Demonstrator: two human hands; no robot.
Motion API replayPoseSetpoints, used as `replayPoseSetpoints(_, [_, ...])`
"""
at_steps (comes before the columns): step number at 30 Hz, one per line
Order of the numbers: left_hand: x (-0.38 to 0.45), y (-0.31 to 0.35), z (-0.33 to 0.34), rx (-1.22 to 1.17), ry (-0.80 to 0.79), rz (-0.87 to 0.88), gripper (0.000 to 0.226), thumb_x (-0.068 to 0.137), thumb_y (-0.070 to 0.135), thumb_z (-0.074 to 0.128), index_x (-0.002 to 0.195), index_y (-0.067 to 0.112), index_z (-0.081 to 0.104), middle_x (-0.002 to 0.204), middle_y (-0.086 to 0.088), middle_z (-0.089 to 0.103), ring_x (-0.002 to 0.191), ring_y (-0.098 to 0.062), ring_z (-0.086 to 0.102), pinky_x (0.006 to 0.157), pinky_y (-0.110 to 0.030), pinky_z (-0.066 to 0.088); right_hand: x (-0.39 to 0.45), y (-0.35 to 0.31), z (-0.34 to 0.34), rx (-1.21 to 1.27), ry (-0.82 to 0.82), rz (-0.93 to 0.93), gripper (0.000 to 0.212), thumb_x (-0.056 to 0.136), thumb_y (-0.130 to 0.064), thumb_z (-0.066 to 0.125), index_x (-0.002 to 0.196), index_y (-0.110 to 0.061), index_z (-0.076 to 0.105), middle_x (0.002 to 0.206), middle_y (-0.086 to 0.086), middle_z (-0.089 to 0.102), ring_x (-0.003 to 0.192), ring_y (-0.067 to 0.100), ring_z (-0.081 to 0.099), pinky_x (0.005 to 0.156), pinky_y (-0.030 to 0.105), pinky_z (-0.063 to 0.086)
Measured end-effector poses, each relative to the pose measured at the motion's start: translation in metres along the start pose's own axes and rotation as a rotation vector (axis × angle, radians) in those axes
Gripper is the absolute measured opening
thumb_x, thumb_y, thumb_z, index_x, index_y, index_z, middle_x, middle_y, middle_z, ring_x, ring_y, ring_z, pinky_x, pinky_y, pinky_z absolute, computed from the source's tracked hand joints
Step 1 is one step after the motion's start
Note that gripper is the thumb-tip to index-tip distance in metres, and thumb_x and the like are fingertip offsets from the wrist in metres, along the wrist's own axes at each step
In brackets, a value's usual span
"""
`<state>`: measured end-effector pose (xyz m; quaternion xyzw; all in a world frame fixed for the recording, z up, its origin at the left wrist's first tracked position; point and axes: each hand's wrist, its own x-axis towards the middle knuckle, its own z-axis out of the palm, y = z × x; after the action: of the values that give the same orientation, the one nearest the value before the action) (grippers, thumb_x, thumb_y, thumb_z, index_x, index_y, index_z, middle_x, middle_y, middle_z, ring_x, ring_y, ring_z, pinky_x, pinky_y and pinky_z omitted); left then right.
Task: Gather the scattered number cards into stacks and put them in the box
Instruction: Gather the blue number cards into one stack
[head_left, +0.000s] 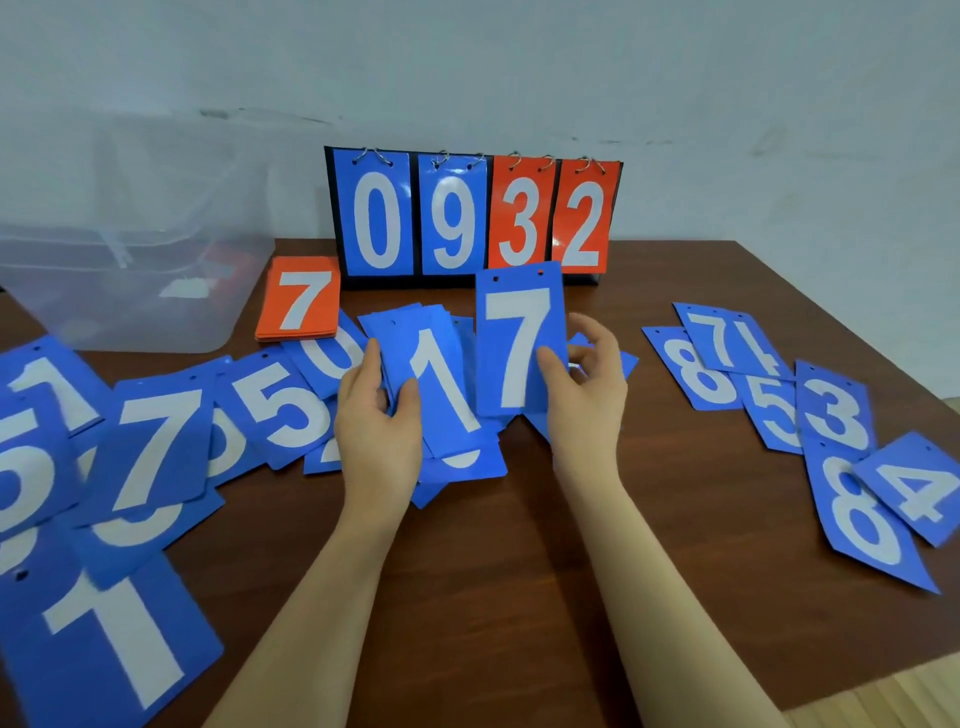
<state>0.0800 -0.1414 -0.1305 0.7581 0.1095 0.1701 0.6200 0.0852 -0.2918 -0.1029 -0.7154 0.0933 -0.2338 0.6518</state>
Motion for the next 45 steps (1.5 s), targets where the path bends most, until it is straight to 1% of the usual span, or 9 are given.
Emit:
replayPoseSetpoints(6, [0.0, 0.006, 0.002, -0.031, -0.029, 0.031, 0.053, 0.093, 0.021, 0.052, 0.143, 0.023, 0.032, 0.126, 0.01, 0.043, 0.106, -0.002, 0.053, 0.065, -0.007, 0.049, -0.013, 0.015, 0.013, -0.192, -0.143, -0.067, 0.031, 0.088, -0.014, 0.062, 0.118, -0.024, 0.058, 0.105, -0.014, 0.057, 0.095, -0.011, 0.049, 0.074, -0.001, 0.039])
replayPoseSetpoints(13, [-0.002, 0.005, 0.004, -0.093, -0.073, -0.03, 0.059, 0.091, 0.016, 0.057, 0.143, 0.024, 0.031, 0.129, 0.009, 0.044, 0.091, 0.008, 0.054, 0.069, -0.015, 0.052, -0.003, 0.018, 0.005, -0.509, -0.188, -0.143, 0.037, 0.091, -0.033, 0.058, 0.125, -0.019, 0.057, 0.123, -0.004, 0.054, 0.114, 0.012, 0.049, 0.096, 0.031, 0.042])
replayPoseSetpoints(19, [-0.002, 0.007, 0.002, -0.039, -0.102, -0.027, 0.057, 0.091, 0.015, 0.055, 0.143, 0.025, 0.033, 0.122, 0.013, 0.044, 0.091, 0.005, 0.054, 0.07, -0.018, 0.051, 0.01, 0.026, -0.027, -1.163, -0.472, -0.032, 0.053, 0.099, -0.049, 0.024, 0.148, -0.029, 0.024, 0.158, -0.003, 0.016, 0.146, 0.019, 0.007, 0.116, 0.041, 0.003])
replayPoseSetpoints(23, [-0.003, 0.005, 0.0, -0.028, -0.128, -0.031, 0.055, 0.091, 0.014, 0.055, 0.142, 0.025, 0.035, 0.13, 0.008, 0.048, 0.106, -0.008, 0.055, 0.077, -0.027, 0.054, -0.002, 0.019, -0.044, -0.963, -0.499, -0.152, 0.039, 0.1, -0.041, 0.032, 0.125, -0.025, 0.057, 0.135, -0.008, 0.053, 0.131, 0.005, 0.039, 0.114, 0.03, -0.01])
replayPoseSetpoints(26, [-0.006, 0.006, -0.003, -0.024, -0.125, -0.024, 0.055, 0.091, 0.014, 0.055, 0.142, 0.025, 0.036, 0.131, 0.006, 0.049, 0.107, -0.008, 0.056, 0.078, -0.029, 0.055, -0.013, 0.016, -0.051, -0.86, -0.471, -0.229, 0.024, 0.096, -0.036, 0.046, 0.101, -0.023, 0.066, 0.107, -0.013, 0.066, 0.107, -0.001, 0.055, 0.115, 0.027, -0.005])
replayPoseSetpoints(29, [-0.011, 0.014, -0.007, -0.035, -0.112, 0.005, 0.055, 0.091, 0.013, 0.055, 0.141, 0.026, 0.035, 0.125, 0.013, 0.045, 0.092, 0.004, 0.055, 0.068, -0.018, 0.051, -0.017, 0.021, -0.051, -0.821, -0.364, -0.212, 0.013, 0.092, -0.03, 0.055, 0.103, -0.027, 0.062, 0.113, -0.016, 0.061, 0.112, 0.001, 0.05, 0.109, 0.027, 0.009])
replayPoseSetpoints(33, [-0.018, 0.021, -0.011, -0.078, -0.11, 0.01, 0.055, 0.092, 0.012, 0.054, 0.141, 0.027, 0.036, 0.12, 0.014, 0.046, 0.082, 0.015, 0.054, 0.059, -0.01, 0.051, -0.01, 0.016, -0.046, -0.966, -0.171, -0.011, 0.052, 0.085, -0.045, 0.06, 0.131, -0.023, 0.047, 0.138, -0.002, 0.04, 0.13, 0.02, 0.031, 0.108, 0.037, 0.015])
replayPoseSetpoints(38, [-0.018, 0.035, -0.014, -0.046, -0.103, 0.033, 0.055, 0.092, 0.014, 0.054, 0.141, 0.027, 0.035, 0.13, 0.006, 0.048, 0.085, 0.005, 0.056, 0.063, -0.023, 0.057, -0.005, 0.016, -0.041, -1.101, -0.294, 0.139, 0.069, 0.081, -0.058, 0.059, 0.135, -0.02, 0.04, 0.145, 0.002, 0.031, 0.135, 0.024, 0.025, 0.11, 0.043, 0.016])
replayPoseSetpoints(45, [-0.031, 0.034, -0.032, -0.044, -0.081, 0.038, 0.055, 0.092, 0.013, 0.055, 0.141, 0.027, 0.035, 0.131, 0.003, 0.051, 0.11, -0.01, 0.056, 0.069, -0.023, 0.055, -0.017, 0.007, -0.039, -0.759, -0.184, -0.038, 0.038, 0.089, -0.015, 0.059, 0.125, -0.018, 0.044, 0.129, -0.001, 0.049, 0.122, 0.02, 0.045, 0.1, 0.034, 0.032])
